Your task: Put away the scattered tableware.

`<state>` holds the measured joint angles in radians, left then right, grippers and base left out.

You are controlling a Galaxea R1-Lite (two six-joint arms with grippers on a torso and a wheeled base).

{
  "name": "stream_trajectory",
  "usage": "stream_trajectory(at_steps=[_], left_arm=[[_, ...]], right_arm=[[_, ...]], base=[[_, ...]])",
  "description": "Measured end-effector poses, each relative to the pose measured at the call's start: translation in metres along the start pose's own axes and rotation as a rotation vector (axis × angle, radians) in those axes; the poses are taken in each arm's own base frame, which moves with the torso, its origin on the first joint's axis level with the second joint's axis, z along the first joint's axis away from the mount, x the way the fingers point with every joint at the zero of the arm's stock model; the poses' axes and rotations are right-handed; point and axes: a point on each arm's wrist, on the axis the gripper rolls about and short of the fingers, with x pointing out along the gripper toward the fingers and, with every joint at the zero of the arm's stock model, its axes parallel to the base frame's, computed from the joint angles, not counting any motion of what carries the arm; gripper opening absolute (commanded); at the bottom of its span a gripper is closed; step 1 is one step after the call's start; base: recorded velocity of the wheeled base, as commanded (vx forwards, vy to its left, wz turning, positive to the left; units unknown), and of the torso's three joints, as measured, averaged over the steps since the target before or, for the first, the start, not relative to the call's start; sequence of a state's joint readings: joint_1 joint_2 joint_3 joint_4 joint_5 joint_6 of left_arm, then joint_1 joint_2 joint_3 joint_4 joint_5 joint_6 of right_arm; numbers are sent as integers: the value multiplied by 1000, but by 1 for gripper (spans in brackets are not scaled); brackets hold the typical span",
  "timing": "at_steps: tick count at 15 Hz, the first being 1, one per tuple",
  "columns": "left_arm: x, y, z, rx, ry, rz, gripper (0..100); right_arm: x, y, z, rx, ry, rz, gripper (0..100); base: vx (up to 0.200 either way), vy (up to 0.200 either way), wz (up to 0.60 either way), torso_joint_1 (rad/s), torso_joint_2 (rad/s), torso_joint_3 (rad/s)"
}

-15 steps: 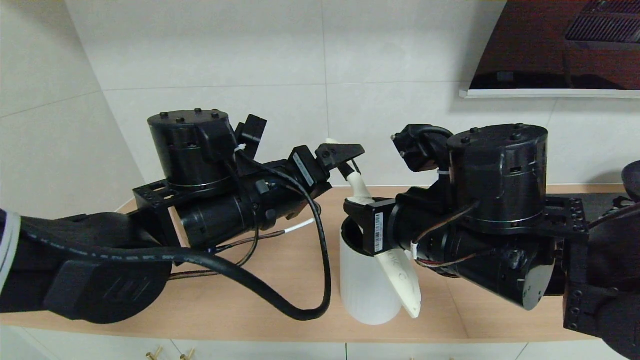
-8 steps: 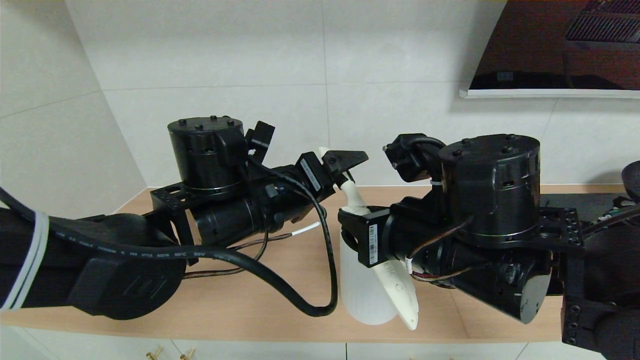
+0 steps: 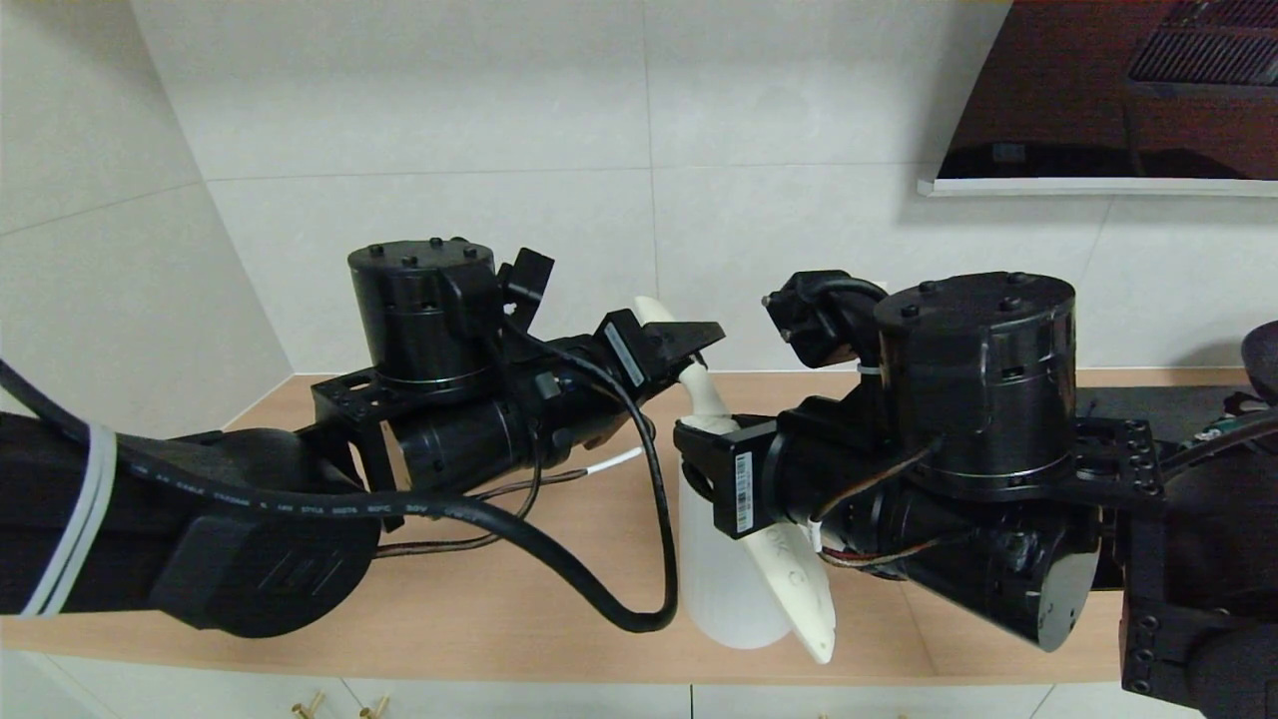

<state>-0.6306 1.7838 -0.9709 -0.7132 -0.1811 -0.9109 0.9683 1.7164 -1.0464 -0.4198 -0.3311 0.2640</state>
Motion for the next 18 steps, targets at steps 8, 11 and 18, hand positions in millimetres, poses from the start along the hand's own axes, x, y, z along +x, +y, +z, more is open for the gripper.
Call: stream_trajectory(at_steps=[8, 11, 18], left_arm=[[0, 0, 0, -1, 3, -4, 0], [0, -1, 1, -2, 0, -9, 0], [0, -2, 2, -1, -4, -10, 0]], right_arm=[[-2, 3, -3, -2, 1, 10, 0], [-2, 3, -3, 1, -2, 10, 100], [-4, 3, 0, 9, -26, 17, 100]], base=[[0, 0, 0, 0, 0, 0], [0, 0, 0, 0, 0, 0], [0, 0, 0, 0, 0, 0]])
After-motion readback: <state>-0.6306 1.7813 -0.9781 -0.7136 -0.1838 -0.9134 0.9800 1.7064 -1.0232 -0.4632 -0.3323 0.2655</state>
